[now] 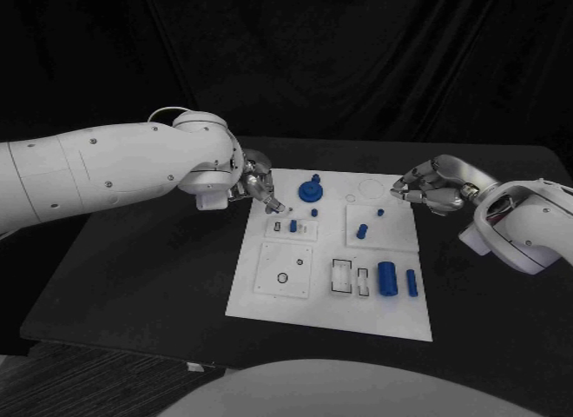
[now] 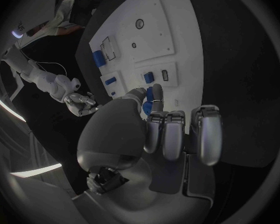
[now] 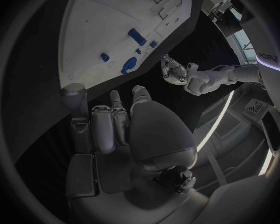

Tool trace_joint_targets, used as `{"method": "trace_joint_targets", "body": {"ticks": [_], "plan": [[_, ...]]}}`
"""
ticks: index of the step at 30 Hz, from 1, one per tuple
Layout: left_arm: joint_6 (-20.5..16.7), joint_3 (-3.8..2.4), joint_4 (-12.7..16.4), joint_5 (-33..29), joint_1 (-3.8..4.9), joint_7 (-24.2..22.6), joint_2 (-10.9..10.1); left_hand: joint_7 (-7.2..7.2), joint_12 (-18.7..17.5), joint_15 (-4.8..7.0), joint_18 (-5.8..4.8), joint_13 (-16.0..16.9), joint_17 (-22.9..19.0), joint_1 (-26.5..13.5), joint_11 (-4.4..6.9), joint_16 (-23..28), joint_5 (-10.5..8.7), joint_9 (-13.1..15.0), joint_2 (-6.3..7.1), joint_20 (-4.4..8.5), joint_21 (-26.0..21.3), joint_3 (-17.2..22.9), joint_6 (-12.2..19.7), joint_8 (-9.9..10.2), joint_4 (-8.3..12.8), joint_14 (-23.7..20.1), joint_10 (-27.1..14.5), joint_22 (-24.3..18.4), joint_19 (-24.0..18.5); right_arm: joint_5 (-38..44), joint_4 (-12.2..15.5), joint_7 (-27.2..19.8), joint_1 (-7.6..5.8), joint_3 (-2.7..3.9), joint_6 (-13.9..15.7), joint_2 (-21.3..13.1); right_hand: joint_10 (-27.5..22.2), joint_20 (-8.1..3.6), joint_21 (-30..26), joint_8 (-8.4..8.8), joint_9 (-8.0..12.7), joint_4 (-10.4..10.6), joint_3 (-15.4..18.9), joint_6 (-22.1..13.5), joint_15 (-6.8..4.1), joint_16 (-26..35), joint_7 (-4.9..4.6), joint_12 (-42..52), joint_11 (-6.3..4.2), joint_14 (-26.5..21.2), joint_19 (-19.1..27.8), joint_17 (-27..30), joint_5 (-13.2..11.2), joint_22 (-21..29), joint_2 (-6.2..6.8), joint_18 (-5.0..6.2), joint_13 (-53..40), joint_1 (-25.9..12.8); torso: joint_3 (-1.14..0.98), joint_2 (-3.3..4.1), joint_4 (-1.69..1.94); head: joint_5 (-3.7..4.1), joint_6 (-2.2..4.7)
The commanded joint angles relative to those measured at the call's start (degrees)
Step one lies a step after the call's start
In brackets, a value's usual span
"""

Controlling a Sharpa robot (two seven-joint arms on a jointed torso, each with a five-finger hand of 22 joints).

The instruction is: Assemble the parts on the task board

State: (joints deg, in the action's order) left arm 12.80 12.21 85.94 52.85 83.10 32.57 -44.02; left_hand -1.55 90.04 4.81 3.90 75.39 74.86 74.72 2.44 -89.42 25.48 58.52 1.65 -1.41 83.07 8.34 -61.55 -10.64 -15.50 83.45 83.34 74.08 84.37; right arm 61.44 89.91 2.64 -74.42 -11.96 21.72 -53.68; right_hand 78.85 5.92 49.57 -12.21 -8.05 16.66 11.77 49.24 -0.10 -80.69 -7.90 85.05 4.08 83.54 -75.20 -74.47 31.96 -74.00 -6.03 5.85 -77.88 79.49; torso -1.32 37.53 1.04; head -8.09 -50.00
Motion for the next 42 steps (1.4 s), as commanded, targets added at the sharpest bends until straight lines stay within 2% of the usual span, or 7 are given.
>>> {"method": "trace_joint_targets", "body": {"ticks": [1, 8, 17, 19, 27, 31, 42], "plan": [[-3.3, -0.03, 1.2, 1.2, -0.61, 0.1, -0.3, 0.61, 0.0, 0.66, -2.17, 14.6, 15.1, -1.3, 0.36, -0.6, 0.33, 1.8, 0.20, 0.46, -0.6, 5.2, -1.5, -1.4, -0.1, 6.5, 6.7, 13.6, 2.4, 0.3, 0.2, 1.2, 0.10, 0.03, 0.1, 0.0, 1.1, -0.15, -1.2, -0.37, 0.6, -0.4, -0.9, -0.2, -0.20, 1.1, -0.08, -1.0, -0.63, 0.7, 0.5, -5.9, 1.7, -6.0, -0.45, 1.67, -4.3, 2.6, 0.06, -0.01, 0.05, -0.26, 0.00], [-5.8, -0.01, 1.8, 2.7, -2.10, 0.2, -0.5, 0.67, 0.0, 0.60, -2.06, 14.6, 15.1, -1.9, 0.34, -0.6, 0.30, 2.0, 0.28, 0.41, -1.1, 5.6, -1.8, -1.6, -0.1, 6.5, 6.7, 13.5, 2.2, 0.3, 0.2, 1.3, 0.10, 0.03, 0.1, 0.1, 1.0, -0.14, -1.2, -0.38, 0.6, -0.4, -0.9, -0.1, -0.20, 1.1, -0.07, -1.1, -0.62, 0.6, 0.6, -5.9, 1.7, -6.0, -0.44, 1.67, -4.3, 2.6, 0.20, 0.13, 0.09, -0.12, 0.00], [-6.7, 0.00, 1.4, 3.2, -3.62, 0.2, -0.1, 0.69, 0.0, 0.59, -2.05, 14.6, 15.1, -2.0, 0.34, -0.6, 0.32, 2.1, 0.23, 0.40, -1.2, 5.8, -1.8, -1.6, -0.1, 6.5, 6.7, 13.5, 2.2, 0.3, 0.2, 1.2, 0.11, 0.03, 0.0, 0.1, 1.1, -0.14, -1.2, -0.38, 0.6, -0.4, -0.9, -0.1, -0.20, 1.1, -0.07, -1.0, -0.63, 0.6, 0.6, -5.9, 1.6, -6.0, -0.44, 1.67, -4.3, 2.7, -0.05, -0.05, 0.02, -0.38, 0.00], [-6.6, 0.00, 1.2, 3.2, -3.84, 0.2, 0.0, 0.70, 0.0, 0.59, -2.05, 14.6, 15.1, -2.1, 0.35, -0.6, 0.32, 2.1, 0.19, 0.39, -1.2, 5.9, -1.8, -1.6, -0.1, 6.5, 6.7, 13.5, 2.2, 0.3, 0.2, 1.2, 0.12, 0.03, 0.0, 0.1, 1.1, -0.14, -1.2, -0.38, 0.6, -0.4, -0.9, -0.1, -0.20, 1.1, -0.07, -1.0, -0.63, 0.6, 0.6, -5.9, 1.6, -6.0, -0.44, 1.67, -4.3, 2.7, -0.04, -0.06, 0.01, -0.46, 0.00], [-6.2, 0.00, 0.0, 3.3, -4.70, 0.1, 0.8, 0.70, 0.0, 0.59, -2.05, 14.6, 15.1, -2.2, 0.35, -0.6, 0.20, 2.1, 0.18, 0.38, -1.2, 6.0, -1.9, -1.7, 0.0, 6.5, 6.7, 13.5, 2.2, 0.3, 0.1, 1.0, 0.14, 0.03, 0.0, 0.3, 1.1, -0.14, -1.2, -0.39, 0.6, -0.4, -1.0, -0.1, -0.19, 1.1, -0.07, -1.0, -0.63, 0.6, 0.6, -5.9, 1.7, -6.0, -0.45, 1.67, -4.3, 2.7, 0.26, 0.13, 0.08, -0.52, 0.00], [-6.3, 0.00, -0.6, 3.3, -5.03, 0.0, 1.2, 0.75, 0.0, 0.60, -2.06, 14.6, 15.1, -2.2, 0.38, -0.6, 0.09, 2.2, 0.33, 0.38, -1.1, 6.2, -1.8, -1.7, 0.2, 6.5, 6.7, 13.5, 2.2, 0.3, 0.1, 1.0, 0.15, 0.03, 0.0, 0.2, 1.1, -0.14, -1.2, -0.39, 0.6, -0.4, -1.0, -0.1, -0.19, 1.1, -0.07, -1.0, -0.63, 0.6, 0.6, -5.9, 1.7, -6.0, -0.45, 1.67, -4.3, 2.7, 0.18, 0.12, 0.03, -0.43, 0.00], [-5.7, 0.00, -1.5, 3.3, -5.31, 0.0, 1.6, 0.78, 0.0, 0.62, -2.05, 14.6, 15.1, -2.2, 0.41, -0.6, 0.01, 2.3, 0.53, 0.38, -1.2, 6.5, -1.8, -1.7, 0.5, 6.5, 6.7, 13.5, 2.2, 0.3, 0.0, 1.0, 0.21, 0.03, -0.2, 0.2, 1.1, -0.14, -1.2, -0.39, 0.6, -0.4, -1.0, -0.1, -0.19, 1.1, -0.07, -1.0, -0.63, 0.6, 0.6, -5.9, 1.7, -6.0, -0.45, 1.67, -4.3, 2.7, 0.17, 0.09, -0.01, -0.56, 0.00]]}}
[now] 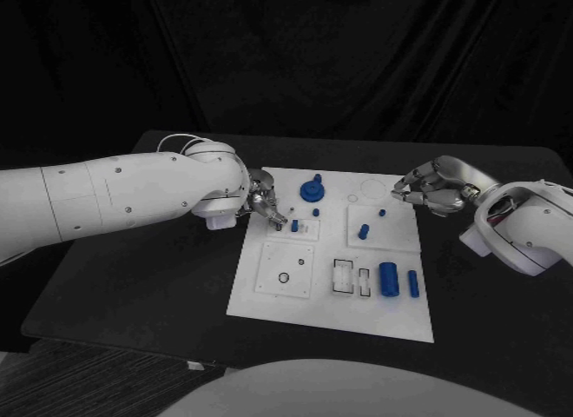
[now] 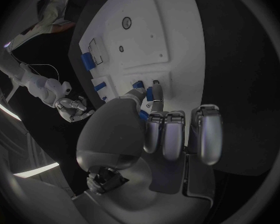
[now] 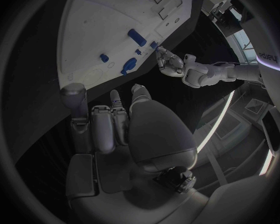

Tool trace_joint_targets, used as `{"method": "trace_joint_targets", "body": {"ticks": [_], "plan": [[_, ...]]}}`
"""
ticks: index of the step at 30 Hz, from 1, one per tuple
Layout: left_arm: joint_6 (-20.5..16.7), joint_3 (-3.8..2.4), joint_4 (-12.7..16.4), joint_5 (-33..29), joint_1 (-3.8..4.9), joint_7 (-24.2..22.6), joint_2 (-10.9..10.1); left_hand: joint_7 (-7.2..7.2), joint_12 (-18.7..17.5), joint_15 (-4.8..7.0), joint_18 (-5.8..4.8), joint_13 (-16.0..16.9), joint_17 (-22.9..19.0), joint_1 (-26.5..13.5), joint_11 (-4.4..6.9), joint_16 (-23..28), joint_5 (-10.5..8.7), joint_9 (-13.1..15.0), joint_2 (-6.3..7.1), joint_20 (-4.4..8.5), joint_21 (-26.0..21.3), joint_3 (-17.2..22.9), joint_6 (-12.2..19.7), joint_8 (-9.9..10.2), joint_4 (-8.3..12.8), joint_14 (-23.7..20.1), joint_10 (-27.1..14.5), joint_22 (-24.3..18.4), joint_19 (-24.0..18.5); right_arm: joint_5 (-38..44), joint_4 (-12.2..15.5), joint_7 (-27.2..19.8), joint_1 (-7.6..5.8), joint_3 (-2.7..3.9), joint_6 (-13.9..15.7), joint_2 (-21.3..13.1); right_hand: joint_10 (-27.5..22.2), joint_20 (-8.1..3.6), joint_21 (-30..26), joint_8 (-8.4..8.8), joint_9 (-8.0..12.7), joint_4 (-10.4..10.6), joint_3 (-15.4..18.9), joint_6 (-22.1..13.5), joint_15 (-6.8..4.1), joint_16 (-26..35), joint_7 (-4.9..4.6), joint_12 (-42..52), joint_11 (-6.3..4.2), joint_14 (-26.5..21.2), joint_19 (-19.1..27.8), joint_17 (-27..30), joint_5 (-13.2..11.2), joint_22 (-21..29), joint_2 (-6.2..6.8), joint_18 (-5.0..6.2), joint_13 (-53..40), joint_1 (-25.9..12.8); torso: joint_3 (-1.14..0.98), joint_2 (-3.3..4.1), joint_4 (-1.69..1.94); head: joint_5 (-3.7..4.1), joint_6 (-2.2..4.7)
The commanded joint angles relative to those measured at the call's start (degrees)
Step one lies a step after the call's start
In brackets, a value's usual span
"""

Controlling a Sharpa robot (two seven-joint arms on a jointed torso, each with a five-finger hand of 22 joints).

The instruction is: Assemble the parts on the task board

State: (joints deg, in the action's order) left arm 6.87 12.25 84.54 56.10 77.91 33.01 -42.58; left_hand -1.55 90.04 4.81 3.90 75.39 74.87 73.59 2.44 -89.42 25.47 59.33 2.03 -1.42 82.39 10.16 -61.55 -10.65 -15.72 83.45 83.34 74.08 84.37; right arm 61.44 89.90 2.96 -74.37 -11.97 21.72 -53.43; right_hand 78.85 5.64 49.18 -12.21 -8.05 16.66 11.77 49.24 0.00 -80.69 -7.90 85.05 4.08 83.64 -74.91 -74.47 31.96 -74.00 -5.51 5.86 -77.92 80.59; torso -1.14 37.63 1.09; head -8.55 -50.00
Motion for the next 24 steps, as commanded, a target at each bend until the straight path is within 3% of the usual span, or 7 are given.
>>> {"method": "trace_joint_targets", "body": {"ticks": [1, 24], "plan": [[0.4, -0.05, -0.1, 0.0, -0.13, -0.4, 0.1, 0.78, 0.0, 0.62, -2.05, 14.6, 15.1, -1.0, 0.41, -0.6, 0.02, 1.5, 0.15, 0.39, -0.5, 4.7, -1.8, -1.7, 0.8, 6.5, 6.7, 13.5, 2.2, 0.3, 0.0, 0.7, 0.18, 0.03, -0.2, 0.0, 1.1, 0.14, -0.8, -0.39, 0.6, -0.4, -1.0, -0.1, -0.29, 1.1, -0.07, -1.0, -0.63, 0.6, 0.3, -5.9, 1.7, -6.0, -0.97, 1.66, -4.3, 1.6, 0.01, 0.00, -0.05, -0.10, 0.00], [3.4, -0.05, -0.9, 0.0, -0.57, -0.2, 0.5, 0.67, 0.0, 0.60, -1.97, 14.6, 15.1, -1.5, 0.35, -0.6, -1.42, 1.6, 0.49, 0.37, -0.9, 5.6, -1.5, -1.6, 1.6, 6.5, 6.7, 13.4, 2.0, 0.3, -0.1, 0.7, 0.53, 0.04, -0.4, 0.2, 1.1, 0.15, -0.9, -0.35, 0.7, -0.4, -1.1, -0.2, -0.29, 1.0, -0.08, -1.0, -0.64, 0.6, 0.4, -5.9, 1.7, -6.0, -1.01, 1.68, -4.3, 1.8, 0.00, 0.03, -0.02, -0.11, 0.00]]}}
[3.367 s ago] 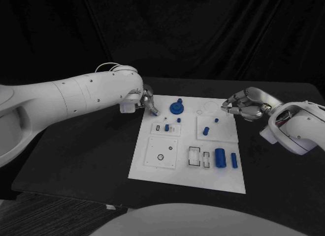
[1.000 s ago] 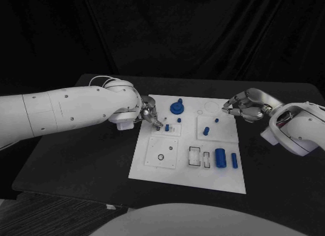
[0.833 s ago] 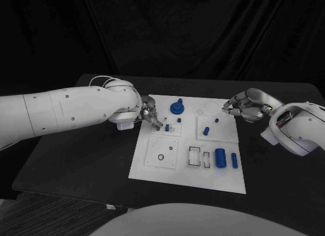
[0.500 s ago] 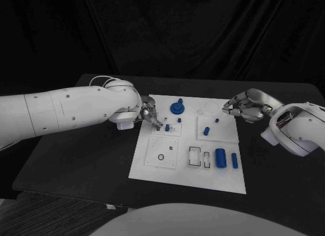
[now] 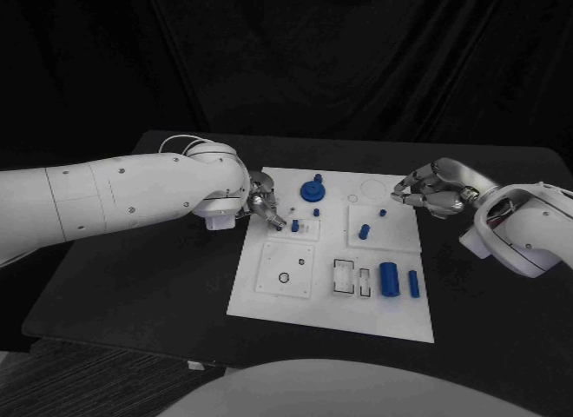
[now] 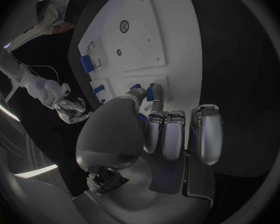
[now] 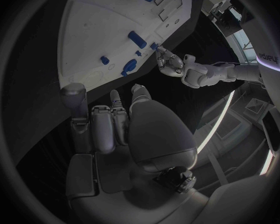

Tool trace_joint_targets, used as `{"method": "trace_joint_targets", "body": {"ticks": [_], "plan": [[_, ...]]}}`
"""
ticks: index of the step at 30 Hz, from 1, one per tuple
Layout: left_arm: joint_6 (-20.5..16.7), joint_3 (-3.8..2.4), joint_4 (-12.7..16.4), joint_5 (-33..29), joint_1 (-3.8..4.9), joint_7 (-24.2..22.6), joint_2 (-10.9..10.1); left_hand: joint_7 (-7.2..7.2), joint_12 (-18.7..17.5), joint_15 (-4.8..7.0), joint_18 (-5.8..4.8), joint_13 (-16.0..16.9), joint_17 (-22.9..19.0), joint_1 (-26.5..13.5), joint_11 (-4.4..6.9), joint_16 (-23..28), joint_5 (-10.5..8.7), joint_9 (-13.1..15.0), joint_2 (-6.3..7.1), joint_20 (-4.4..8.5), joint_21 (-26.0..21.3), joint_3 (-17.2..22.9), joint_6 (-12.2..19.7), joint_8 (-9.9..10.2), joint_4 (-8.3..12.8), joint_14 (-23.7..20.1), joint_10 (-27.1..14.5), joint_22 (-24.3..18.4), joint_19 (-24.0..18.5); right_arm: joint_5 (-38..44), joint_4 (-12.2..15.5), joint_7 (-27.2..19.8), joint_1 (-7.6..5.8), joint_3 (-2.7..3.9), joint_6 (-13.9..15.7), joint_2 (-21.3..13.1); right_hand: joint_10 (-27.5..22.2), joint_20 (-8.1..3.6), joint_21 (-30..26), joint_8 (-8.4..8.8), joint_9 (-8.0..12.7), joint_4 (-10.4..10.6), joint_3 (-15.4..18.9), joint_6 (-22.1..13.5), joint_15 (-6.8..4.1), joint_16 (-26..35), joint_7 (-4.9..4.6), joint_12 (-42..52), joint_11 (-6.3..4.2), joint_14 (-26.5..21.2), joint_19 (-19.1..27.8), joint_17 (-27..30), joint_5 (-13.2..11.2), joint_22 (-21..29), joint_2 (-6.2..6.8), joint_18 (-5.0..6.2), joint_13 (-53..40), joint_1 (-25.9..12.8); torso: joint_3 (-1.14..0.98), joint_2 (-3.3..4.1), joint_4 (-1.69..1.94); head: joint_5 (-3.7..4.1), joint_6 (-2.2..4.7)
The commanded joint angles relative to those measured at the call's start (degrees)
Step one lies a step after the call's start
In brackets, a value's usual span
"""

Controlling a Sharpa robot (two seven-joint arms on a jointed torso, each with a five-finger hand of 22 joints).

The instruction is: Assemble the parts on the task board

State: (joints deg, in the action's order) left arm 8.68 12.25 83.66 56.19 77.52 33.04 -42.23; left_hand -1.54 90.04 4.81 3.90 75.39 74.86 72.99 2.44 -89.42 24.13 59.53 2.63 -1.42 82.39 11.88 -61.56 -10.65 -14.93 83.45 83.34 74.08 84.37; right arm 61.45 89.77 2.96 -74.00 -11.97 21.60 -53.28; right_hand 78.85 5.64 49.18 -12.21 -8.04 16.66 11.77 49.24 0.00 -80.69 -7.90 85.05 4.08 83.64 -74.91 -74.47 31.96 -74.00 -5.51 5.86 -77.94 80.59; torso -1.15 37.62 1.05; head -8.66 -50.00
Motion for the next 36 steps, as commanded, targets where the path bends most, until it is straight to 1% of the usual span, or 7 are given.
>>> {"method": "trace_joint_targets", "body": {"ticks": [1, 8, 27, 29, 33, 34, 36], "plan": [[1.7, -0.05, -0.1, -0.1, -0.21, -0.2, 0.1, 0.64, 0.0, 0.59, -1.97, 14.6, 15.1, -1.0, 0.34, -0.6, -0.24, 1.4, -0.10, 0.37, -0.9, 3.9, -1.4, -1.6, 0.9, 6.5, 6.7, 13.3, 2.0, 0.3, 0.0, 0.7, 0.17, 0.04, -0.3, 0.0, 1.1, 0.15, -0.9, -0.35, 0.7, -0.4, -1.1, -0.2, -0.29, 1.0, -0.08, -1.0, -0.64, 0.6, 0.4, -5.9, 1.7, -6.0, -1.01, 1.68, -4.3, 1.8, 0.01, 0.04, 0.02, 0.02, 0.00], [2.2, -0.05, -0.9, -0.1, -0.67, -0.2, 0.4, 0.56, 0.0, 0.51, -1.95, 14.6, 15.1, -1.6, 0.25, -0.6, -1.47, 1.5, -0.12, 0.31, -1.0, 4.3, -1.3, -1.5, 1.1, 6.5, 6.7, 13.3, 1.9, 0.3, 0.0, 0.7, 0.27, 0.04, -0.4, 0.0, 1.1, 0.15, -0.9, -0.35, 0.7, -0.4, -1.2, -0.2, -0.30, 1.0, -0.07, -1.0, -0.63, 0.6, 0.4, -5.9, 1.7, -6.0, -1.05, 1.68, -4.3, 1.9, 0.00, 0.01, 0.00, 0.02, 0.00], [2.4, -0.05, -1.8, -0.1, -1.09, -0.4, 1.0, 0.51, 0.0, 0.47, -1.89, 14.6, 15.1, -1.9, 0.20, -0.6, -1.98, 1.5, -0.24, 0.27, -1.3, 4.6, -1.2, -1.4, 1.2, 6.5, 6.7, 13.2, 1.8, 0.3, -0.2, 0.8, 0.33, 0.05, -0.7, 0.1, 1.1, 0.16, -1.0, -0.34, 0.7, -0.4, -1.3, -0.2, -0.30, 1.0, -0.07, -1.0, -0.64, 0.5, 0.4, -5.9, 1.7, -6.0, -1.09, 1.69, -4.3, 2.1, 0.01, 0.03, 0.01, -0.07, 0.00], [2.5, -0.05, -1.8, -0.1, -1.10, -0.4, 1.1, 0.44, 0.0, 0.40, -1.88, 14.6, 15.1, -2.6, 0.13, -0.6, -2.95, 1.5, -0.32, 0.21, -1.4, 4.7, -1.2, -1.4, 1.2, 6.5, 6.7, 13.2, 1.7, 0.3, -0.2, 0.8, 0.34, 0.05, -0.7, 0.1, 1.1, 0.16, -0.9, -0.33, 0.7, -0.5, -1.4, -0.2, -0.30, 1.0, -0.07, -1.0, -0.65, 0.5, 0.4, -5.9, 1.7, -6.0, -1.10, 1.69, -4.3, 2.2, 0.00, -0.01, 0.01, -0.09, 0.00], [2.7, -0.05, -1.9, -0.1, -1.11, -0.5, 1.3, 0.37, 0.0, 0.30, -1.88, 14.6, 15.1, -4.0, 0.04, -0.6, -6.92, 1.6, -0.61, 0.09, -1.4, 4.7, -1.3, -1.4, 1.2, 6.5, 6.7, 13.2, 1.7, 0.3, -0.2, 0.8, 0.34, 0.05, -0.7, 0.1, 1.1, 0.16, -0.9, -0.33, 0.7, -0.5, -1.4, -0.2, -0.30, 1.0, -0.07, -1.0, -0.65, 0.5, 0.4, -5.9, 1.7, -6.0, -1.10, 1.69, -4.3, 2.2, 0.01, 0.01, 0.01, -0.08, 0.00], [2.7, -0.05, -2.0, -0.1, -1.12, -0.5, 1.3, 0.30, 0.0, 0.23, -1.86, 14.6, 15.1, -5.0, -0.01, -0.6, -9.98, 1.6, -0.80, 0.01, -1.6, 4.3, -1.3, -1.3, 0.8, 6.5, 6.7, 13.2, 1.7, 0.3, -0.2, 0.8, 0.35, 0.05, -0.8, 0.1, 1.1, 0.16, -0.9, -0.33, 0.7, -0.5, -1.4, -0.2, -0.30, 1.0, -0.07, -1.0, -0.65, 0.5, 0.4, -5.9, 1.7, -6.0, -1.10, 1.69, -4.3, 2.2, 0.00, 0.00, 0.01, -0.08, 0.00], [2.9, -0.05, -2.0, -0.1, -1.13, -0.5, 1.4, 0.22, 0.0, 0.18, -1.87, 14.6, 15.1, -5.9, -0.10, -0.6, -12.03, 1.6, -0.99, -0.03, -1.5, 3.9, -1.4, -1.3, 0.5, 6.5, 6.7, 13.2, 1.7, 0.3, -0.2, 0.8, 0.35, 0.05, -0.8, 0.1, 1.1, 0.16, -1.0, -0.32, 0.7, -0.5, -1.4, -0.2, -0.30, 1.0, -0.07, -1.0, -0.65, 0.5, 0.4, -5.9, 1.7, -6.0, -1.11, 1.70, -4.3, 2.3, 0.02, 0.00, 0.01, -0.08, 0.00]]}}
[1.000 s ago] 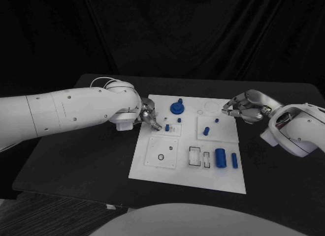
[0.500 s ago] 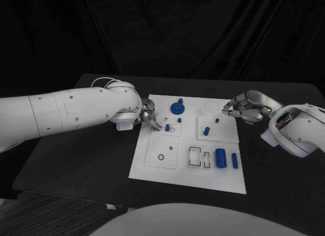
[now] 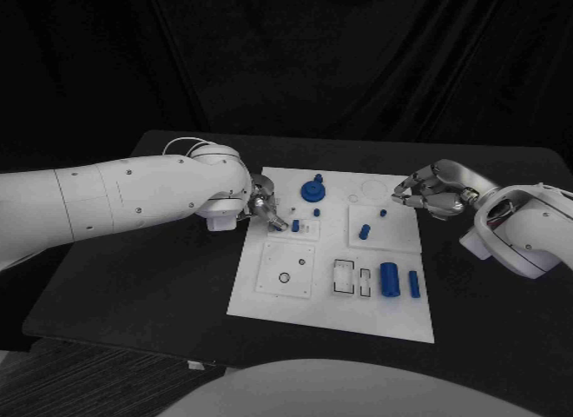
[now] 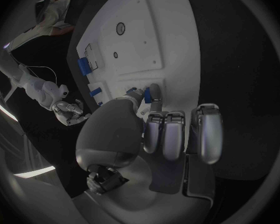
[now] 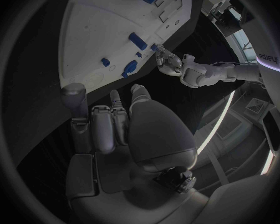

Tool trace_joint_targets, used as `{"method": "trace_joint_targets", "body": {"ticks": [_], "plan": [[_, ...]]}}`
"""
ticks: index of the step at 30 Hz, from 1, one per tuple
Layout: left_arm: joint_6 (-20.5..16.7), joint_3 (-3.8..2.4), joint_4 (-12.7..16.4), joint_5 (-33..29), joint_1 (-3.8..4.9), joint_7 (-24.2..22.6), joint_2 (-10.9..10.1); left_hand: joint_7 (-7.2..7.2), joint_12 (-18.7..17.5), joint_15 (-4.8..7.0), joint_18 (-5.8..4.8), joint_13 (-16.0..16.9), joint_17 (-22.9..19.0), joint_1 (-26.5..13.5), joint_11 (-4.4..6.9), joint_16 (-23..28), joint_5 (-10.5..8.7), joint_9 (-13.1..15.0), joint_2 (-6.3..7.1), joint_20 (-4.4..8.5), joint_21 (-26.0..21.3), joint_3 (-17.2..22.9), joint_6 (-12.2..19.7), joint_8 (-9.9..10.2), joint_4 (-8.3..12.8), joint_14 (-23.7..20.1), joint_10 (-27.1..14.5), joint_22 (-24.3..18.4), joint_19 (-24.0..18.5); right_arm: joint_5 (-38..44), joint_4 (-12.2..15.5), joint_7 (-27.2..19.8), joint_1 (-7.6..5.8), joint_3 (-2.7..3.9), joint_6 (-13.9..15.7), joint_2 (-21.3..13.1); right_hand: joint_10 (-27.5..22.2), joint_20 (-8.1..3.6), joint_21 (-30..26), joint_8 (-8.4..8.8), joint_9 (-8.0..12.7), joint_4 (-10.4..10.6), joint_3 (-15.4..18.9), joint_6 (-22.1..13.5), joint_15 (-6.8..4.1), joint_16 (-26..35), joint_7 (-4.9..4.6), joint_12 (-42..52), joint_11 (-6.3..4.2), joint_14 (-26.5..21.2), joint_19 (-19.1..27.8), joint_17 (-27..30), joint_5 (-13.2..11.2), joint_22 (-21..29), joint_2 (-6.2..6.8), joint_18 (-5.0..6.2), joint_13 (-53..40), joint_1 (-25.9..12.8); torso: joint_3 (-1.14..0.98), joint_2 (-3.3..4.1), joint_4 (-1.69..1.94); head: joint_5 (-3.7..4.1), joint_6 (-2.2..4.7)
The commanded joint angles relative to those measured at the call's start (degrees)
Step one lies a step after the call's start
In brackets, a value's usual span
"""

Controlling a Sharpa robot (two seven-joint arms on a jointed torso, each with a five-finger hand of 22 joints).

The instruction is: Assemble the parts on the task board

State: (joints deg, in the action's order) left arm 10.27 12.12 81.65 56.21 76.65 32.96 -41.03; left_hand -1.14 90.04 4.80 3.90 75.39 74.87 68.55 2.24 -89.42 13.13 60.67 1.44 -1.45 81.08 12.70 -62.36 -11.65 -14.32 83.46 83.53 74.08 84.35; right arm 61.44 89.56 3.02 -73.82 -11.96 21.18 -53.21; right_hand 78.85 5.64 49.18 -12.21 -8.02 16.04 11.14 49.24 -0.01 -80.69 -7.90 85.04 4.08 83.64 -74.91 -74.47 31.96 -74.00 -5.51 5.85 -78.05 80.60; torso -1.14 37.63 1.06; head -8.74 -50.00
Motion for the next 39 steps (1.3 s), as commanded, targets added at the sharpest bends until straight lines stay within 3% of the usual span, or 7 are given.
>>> {"method": "trace_joint_targets", "body": {"ticks": [1, 3, 7, 18, 22, 25, 39], "plan": [[1.4, 0.08, -0.1, -0.1, -0.27, -0.4, 0.2, -0.34, 0.0, 0.12, -1.86, 14.6, 15.1, -2.7, 0.00, -0.6, -2.02, 0.4, 0.18, -0.06, -0.3, 2.3, -0.7, -0.2, -0.7, 6.5, 6.5, 13.2, 1.7, 0.3, 0.0, 0.8, 0.16, 0.03, -0.4, 0.0, 1.1, 0.15, -1.0, -0.32, 0.7, 0.1, -0.8, -0.2, -0.30, 1.0, -0.07, -1.0, -0.65, 0.5, 0.4, -5.9, 1.7, -6.0, -1.11, 1.71, -4.2, 2.3, -0.01, 0.01, 0.00, -0.01, 0.00], [1.5, 0.08, -0.2, -0.1, -0.27, -0.4, 0.3, -0.37, 0.0, 0.09, -1.86, 14.6, 15.1, -3.0, -0.03, -0.6, -2.18, 0.4, 0.12, -0.08, -0.3, 2.0, -0.7, -0.2, -0.9, 6.5, 6.5, 13.2, 1.7, 0.3, 0.0, 0.8, 0.16, 0.03, -0.4, 0.0, 1.1, 0.15, -1.0, -0.32, 0.7, 0.1, -0.8, -0.2, -0.30, 1.0, -0.07, -1.0, -0.65, 0.5, 0.4, -5.9, 1.7, -6.0, -1.11, 1.71, -4.2, 2.3, -0.01, 0.01, -0.02, -0.03, 0.00], [1.9, 0.08, -0.4, -0.1, -0.30, -0.4, 0.5, -0.56, 0.0, -0.06, -1.84, 14.6, 15.1, -5.0, -0.21, -0.6, -5.13, 0.2, -0.29, -0.24, -0.4, 0.1, -0.7, 0.2, -1.8, 6.5, 6.5, 13.2, 1.6, 0.3, 0.0, 0.9, 0.17, 0.03, -0.5, 0.0, 1.1, 0.15, -1.1, -0.31, 0.7, 0.1, -0.8, -0.2, -0.30, 1.0, -0.07, -1.0, -0.65, 0.5, 0.5, -5.9, 1.7, -5.9, -1.11, 1.72, -4.2, 2.3, -0.02, -0.01, -0.02, 0.04, 0.00], [2.8, 0.08, -0.9, -0.1, -0.41, -0.3, 0.7, -0.86, 0.0, -0.28, -1.79, 14.6, 15.1, -7.2, -0.48, -0.6, -7.64, 0.5, -0.76, -0.44, -0.6, -2.3, -0.2, 0.3, -2.0, 6.5, 6.5, 13.1, 1.5, 0.3, 0.0, 0.9, 0.24, 0.03, -0.7, -0.1, 1.1, 0.15, -1.1, -0.29, 0.7, 0.0, -0.9, -0.2, -0.31, 1.0, -0.08, -1.0, -0.65, 0.5, 0.5, -5.9, 1.8, -5.9, -1.10, 1.73, -4.2, 2.5, -0.03, 0.00, -0.01, 0.10, 0.00], [2.9, 0.08, -1.1, -0.1, -0.50, -0.3, 0.7, -0.81, 0.0, -0.34, -1.79, 14.6, 15.1, -8.0, -0.48, -0.6, -8.55, 3.0, -1.25, -0.52, -0.6, -3.8, 0.5, -1.3, -1.8, 6.5, 6.5, 13.1, 1.6, 0.3, 0.0, 1.0, 0.32, 0.03, -0.7, -0.1, 1.1, 0.15, -1.1, -0.29, 0.7, 0.0, -0.9, -0.2, -0.31, 1.0, -0.08, -1.0, -0.65, 0.5, 0.5, -5.9, 1.8, -5.9, -1.10, 1.73, -4.2, 2.5, -0.02, 0.00, 0.00, 0.01, 0.00], [3.1, 0.08, -1.1, -0.1, -0.55, -0.3, 0.7, -0.73, 0.0, -0.26, -1.81, 14.6, 15.1, -8.2, -0.35, -0.6, -8.96, 8.7, -2.03, -0.55, -0.5, -5.7, 2.7, -4.7, -1.6, 6.5, 6.5, 13.1, 1.6, 0.3, 0.0, 1.0, 0.40, 0.03, -0.8, -0.1, 1.1, 0.15, -1.1, -0.29, 0.7, 0.0, -0.9, -0.2, -0.31, 1.0, -0.08, -1.0, -0.65, 0.5, 0.5, -5.9, 1.8, -5.9, -1.10, 1.73, -4.2, 2.5, -0.02, 0.00, -0.01, -0.02, 0.00], [3.3, 0.08, -1.1, -0.1, -0.66, -0.4, 0.6, -0.95, 0.0, -0.40, -1.78, 14.6, 15.1, -9.8, -0.59, -0.6, -10.04, 11.7, -2.08, -0.57, -0.6, -8.1, 4.6, -6.3, -2.2, 6.5, 6.5, 13.1, 1.6, 0.3, -0.2, 1.0, 0.71, 0.03, -1.0, 0.0, 1.1, 0.15, -1.2, -0.27, 0.7, 0.0, -1.0, -0.3, -0.31, 1.0, -0.09, -1.0, -0.65, 0.5, 0.5, -5.9, 1.8, -5.9, -1.09, 1.74, -4.2, 2.6, -0.01, 0.00, 0.01, 0.03, 0.00]]}}
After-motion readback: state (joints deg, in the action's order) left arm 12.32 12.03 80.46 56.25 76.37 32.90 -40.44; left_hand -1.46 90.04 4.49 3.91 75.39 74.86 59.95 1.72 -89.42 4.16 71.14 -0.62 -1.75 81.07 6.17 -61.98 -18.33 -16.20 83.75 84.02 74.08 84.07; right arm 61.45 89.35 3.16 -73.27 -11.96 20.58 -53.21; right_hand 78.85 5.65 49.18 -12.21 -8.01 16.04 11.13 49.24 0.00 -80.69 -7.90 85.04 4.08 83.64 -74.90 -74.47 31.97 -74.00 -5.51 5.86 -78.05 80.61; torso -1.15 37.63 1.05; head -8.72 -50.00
